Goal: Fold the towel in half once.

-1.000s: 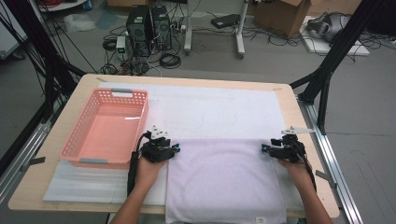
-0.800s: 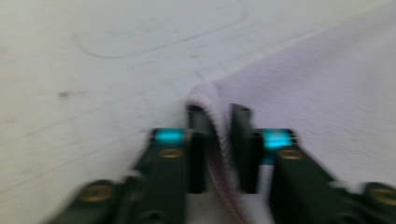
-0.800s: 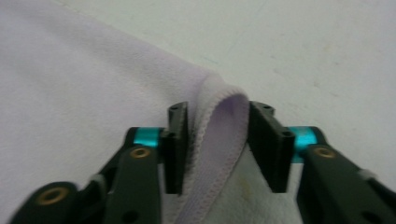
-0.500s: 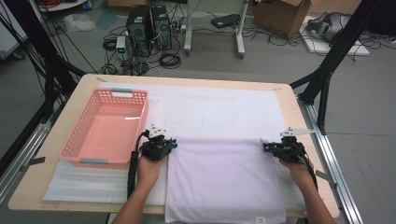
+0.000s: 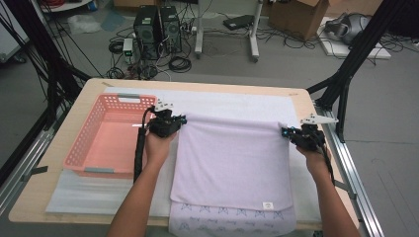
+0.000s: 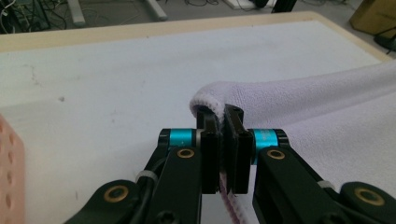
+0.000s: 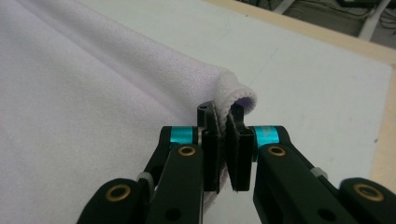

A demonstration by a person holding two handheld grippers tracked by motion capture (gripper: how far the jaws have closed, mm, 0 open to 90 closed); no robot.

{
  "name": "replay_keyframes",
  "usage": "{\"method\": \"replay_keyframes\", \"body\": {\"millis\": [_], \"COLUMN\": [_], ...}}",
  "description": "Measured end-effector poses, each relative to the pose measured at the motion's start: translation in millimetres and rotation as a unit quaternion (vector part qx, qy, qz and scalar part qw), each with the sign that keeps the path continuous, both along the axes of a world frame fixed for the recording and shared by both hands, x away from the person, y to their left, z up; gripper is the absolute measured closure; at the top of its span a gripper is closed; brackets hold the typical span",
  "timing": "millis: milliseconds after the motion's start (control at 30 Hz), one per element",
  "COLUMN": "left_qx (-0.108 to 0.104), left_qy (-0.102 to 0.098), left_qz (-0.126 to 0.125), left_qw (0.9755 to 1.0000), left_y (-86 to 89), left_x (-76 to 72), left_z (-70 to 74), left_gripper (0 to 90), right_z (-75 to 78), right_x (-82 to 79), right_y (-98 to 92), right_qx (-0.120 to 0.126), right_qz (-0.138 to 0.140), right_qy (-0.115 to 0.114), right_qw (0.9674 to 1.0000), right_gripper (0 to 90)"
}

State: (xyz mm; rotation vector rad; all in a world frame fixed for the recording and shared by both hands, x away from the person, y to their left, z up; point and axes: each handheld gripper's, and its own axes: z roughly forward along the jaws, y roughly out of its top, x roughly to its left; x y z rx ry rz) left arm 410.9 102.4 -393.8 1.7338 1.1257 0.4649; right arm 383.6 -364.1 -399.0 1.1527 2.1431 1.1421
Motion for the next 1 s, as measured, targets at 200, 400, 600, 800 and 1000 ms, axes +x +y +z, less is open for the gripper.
{"method": "replay_keyframes", "body": {"millis": [200, 400, 600, 800, 1000], "left_qx": [-0.017, -0.018, -0.027, -0.040, -0.048], "left_qy": [-0.023, -0.018, -0.014, 0.014, -0.021], "left_qz": [-0.001, 0.007, 0.003, 0.002, -0.019], "left_qw": [0.9996, 0.9996, 0.9995, 0.9991, 0.9985], "left_y": [4.1, 6.9, 6.7, 2.6, -9.1], "left_x": [19.9, 26.7, 28.2, 22.2, 1.7], "left_z": [2.2, -8.6, -11.0, -9.4, -4.3], "left_gripper": [85.6, 85.6, 84.1, 58.1, 51.4], "right_z": [6.4, 4.2, -2.3, -4.3, -0.1], "right_x": [27.9, 45.7, 52.5, 51.8, 42.6], "right_y": [6.2, 16.4, 18.4, 19.4, 22.9], "right_qx": [-0.011, -0.017, -0.014, 0.007, 0.008], "right_qz": [-0.021, -0.036, -0.048, -0.064, -0.057], "right_qy": [-0.005, -0.001, 0.008, 0.023, 0.030], "right_qw": [0.9997, 0.9992, 0.9987, 0.9976, 0.9979], "right_gripper": [85.9, 85.8, 85.2, 67.9, 65.6]}}
